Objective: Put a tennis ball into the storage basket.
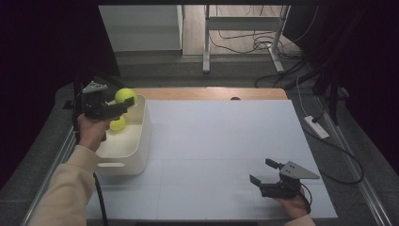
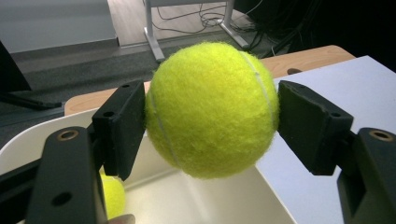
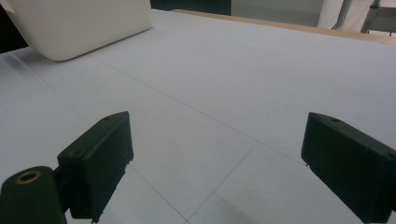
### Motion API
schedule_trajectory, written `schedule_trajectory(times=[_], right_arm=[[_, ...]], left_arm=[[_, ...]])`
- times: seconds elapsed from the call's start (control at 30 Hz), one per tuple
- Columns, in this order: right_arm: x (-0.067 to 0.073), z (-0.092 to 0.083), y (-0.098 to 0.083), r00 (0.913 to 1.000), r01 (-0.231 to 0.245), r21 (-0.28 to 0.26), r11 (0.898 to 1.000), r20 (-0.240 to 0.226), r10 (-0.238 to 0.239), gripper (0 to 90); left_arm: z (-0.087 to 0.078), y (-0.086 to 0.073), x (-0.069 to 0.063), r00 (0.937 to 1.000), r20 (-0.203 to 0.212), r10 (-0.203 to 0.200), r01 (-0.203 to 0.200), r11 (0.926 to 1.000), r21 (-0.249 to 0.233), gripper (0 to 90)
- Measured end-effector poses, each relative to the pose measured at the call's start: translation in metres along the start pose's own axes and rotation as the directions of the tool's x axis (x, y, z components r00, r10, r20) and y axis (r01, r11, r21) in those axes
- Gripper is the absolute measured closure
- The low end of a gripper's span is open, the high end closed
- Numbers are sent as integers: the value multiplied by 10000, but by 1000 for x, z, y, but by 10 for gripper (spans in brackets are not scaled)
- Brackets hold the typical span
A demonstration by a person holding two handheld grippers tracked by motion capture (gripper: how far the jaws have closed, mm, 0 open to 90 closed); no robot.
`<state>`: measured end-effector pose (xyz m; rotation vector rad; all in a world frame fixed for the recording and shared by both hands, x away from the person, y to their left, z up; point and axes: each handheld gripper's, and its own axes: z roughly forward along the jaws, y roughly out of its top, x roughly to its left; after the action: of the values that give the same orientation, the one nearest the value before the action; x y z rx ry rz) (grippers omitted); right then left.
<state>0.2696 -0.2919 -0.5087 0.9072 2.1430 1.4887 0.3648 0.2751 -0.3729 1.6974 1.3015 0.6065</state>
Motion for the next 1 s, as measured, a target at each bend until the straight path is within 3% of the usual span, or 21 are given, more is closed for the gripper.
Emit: schedule_trajectory(times=[0.6, 0.8, 1.0], right_arm=[[-1, 0, 0, 10000, -15, -17, 10000, 23, 15, 92], [-1, 0, -1, 10000, -22, 20, 10000, 8, 22, 92], [-1, 0, -1, 10000, -41, 29, 10000, 10, 41, 92]], left_arm=[[25, -5, 9, 9995, -202, -231, 249, 9952, 946, 276], [34, -7, 11, 9992, -335, -210, 253, 9907, 1336, 275], [43, -10, 12, 9988, -497, -36, 130, 9816, 1904, 275]])
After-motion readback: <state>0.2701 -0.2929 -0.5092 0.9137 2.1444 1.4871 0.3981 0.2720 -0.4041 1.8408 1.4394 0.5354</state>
